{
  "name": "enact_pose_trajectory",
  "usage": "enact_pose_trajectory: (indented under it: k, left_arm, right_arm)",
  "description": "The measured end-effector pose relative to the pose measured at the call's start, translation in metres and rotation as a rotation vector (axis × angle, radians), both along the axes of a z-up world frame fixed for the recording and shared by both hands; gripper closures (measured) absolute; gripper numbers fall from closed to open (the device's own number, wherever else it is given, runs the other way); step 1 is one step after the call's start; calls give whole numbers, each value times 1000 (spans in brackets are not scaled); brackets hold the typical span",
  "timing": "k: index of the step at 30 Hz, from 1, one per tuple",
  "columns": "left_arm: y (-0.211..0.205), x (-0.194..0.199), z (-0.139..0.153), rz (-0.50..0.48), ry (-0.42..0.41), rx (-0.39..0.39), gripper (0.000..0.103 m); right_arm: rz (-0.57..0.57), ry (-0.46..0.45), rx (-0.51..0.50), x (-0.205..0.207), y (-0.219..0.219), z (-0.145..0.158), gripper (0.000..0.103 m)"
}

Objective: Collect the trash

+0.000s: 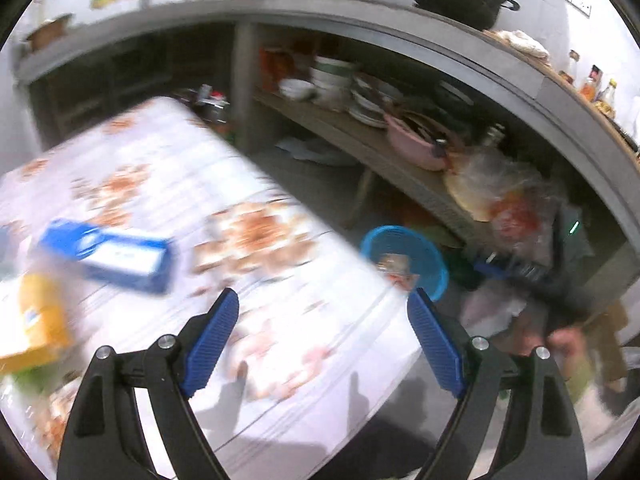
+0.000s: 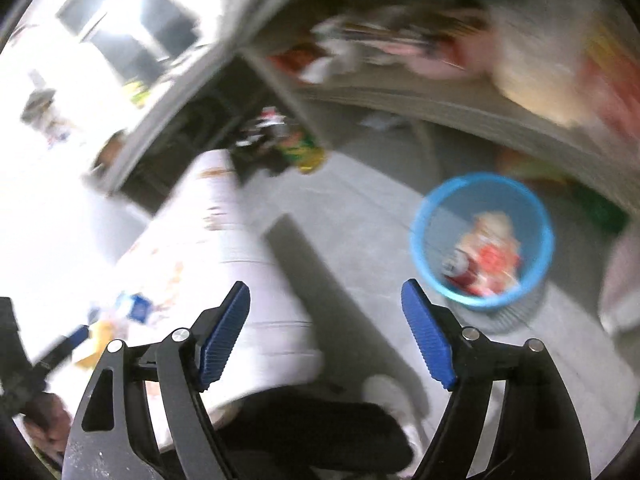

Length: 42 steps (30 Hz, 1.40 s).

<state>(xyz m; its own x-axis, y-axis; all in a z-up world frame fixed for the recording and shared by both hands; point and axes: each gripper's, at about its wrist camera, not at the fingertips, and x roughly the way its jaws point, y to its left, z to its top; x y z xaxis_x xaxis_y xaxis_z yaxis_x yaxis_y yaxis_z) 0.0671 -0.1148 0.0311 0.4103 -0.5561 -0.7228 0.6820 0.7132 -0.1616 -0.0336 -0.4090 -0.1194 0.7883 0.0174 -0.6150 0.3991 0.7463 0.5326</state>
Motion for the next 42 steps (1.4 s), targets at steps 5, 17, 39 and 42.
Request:
enact_pose_trajectory:
  k: [5, 17, 39, 42]
  left_arm:
    - [51, -8, -10, 106, -96, 45, 19]
    - [149, -33, -11, 318, -280, 102, 19]
    - [250, 41, 26, 603, -168, -151, 23]
    - [255, 52, 25, 618, -135, -183, 24]
  right_arm:
    - [256, -57, -130, 52, 61, 36, 24]
    - [673, -65, -319, 137, 196, 54, 23]
    - [930, 85, -438, 255, 273, 26, 23]
    - [921, 64, -409, 252, 270, 29, 23]
